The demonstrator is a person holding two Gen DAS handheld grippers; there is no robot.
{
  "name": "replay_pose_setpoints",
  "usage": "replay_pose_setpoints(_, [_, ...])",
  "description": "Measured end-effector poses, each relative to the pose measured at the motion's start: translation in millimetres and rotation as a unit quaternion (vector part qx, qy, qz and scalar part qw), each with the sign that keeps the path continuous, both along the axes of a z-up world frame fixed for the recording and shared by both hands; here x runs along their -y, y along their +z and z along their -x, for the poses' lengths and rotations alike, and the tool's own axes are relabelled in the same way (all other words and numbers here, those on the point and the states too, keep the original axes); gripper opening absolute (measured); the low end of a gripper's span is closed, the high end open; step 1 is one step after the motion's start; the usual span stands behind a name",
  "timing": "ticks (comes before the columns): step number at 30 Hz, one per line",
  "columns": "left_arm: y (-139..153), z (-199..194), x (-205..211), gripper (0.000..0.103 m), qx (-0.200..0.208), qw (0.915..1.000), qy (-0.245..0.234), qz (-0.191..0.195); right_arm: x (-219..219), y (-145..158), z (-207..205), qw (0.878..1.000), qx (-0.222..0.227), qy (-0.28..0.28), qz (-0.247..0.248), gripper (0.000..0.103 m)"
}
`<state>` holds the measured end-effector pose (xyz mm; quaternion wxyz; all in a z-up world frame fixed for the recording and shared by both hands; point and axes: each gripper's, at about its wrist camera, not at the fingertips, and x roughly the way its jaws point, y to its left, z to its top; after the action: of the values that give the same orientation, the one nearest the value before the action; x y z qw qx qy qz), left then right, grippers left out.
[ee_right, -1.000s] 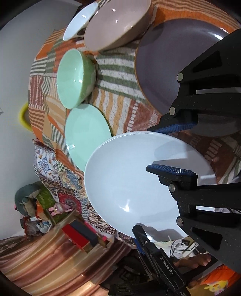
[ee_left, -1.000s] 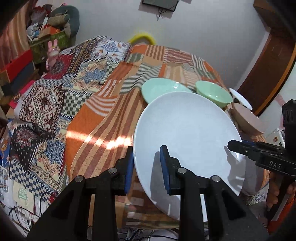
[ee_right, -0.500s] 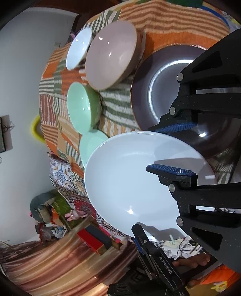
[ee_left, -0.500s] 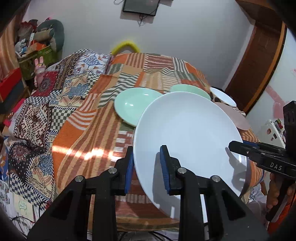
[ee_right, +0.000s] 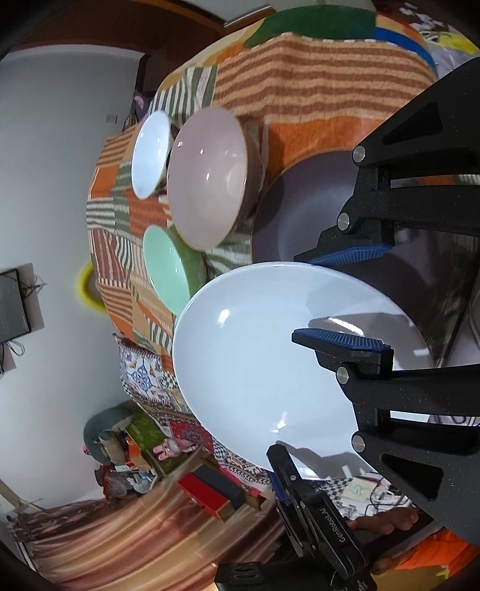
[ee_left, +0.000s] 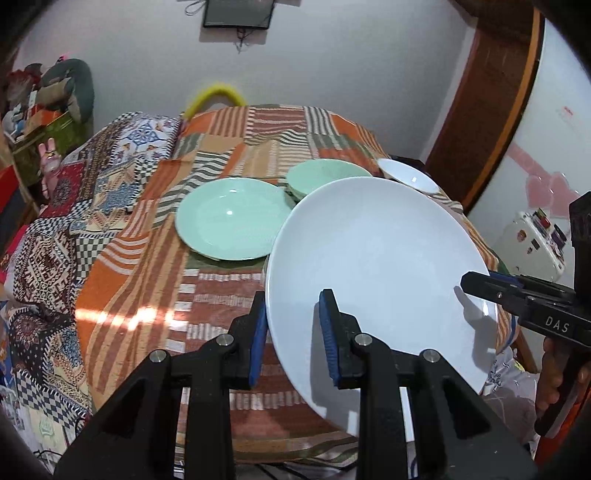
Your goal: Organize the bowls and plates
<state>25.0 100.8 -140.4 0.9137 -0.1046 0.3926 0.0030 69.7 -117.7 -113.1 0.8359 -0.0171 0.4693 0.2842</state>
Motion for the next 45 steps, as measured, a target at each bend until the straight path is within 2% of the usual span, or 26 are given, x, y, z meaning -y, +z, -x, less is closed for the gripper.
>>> replay_pose_setpoints(9, [-17,-12,21,0.027,-0.029,0.9991,-0.028,0.010,25,-10,3,1.000,-0.015,-0.025,0.004,0.030])
replay_pose_setpoints(28, [-61,-37,51,0.027,-0.091,0.9932,-0.073,-0.001,55,-43,0,0.996,-0.062,-0.060,0.023,0.030])
replay_pose_setpoints(45, [-77,-61,63,0.028,-0.120,0.9891,-0.084,0.017,73,-41,-8,0.994,-0.062,-0.080,0.031,0.031])
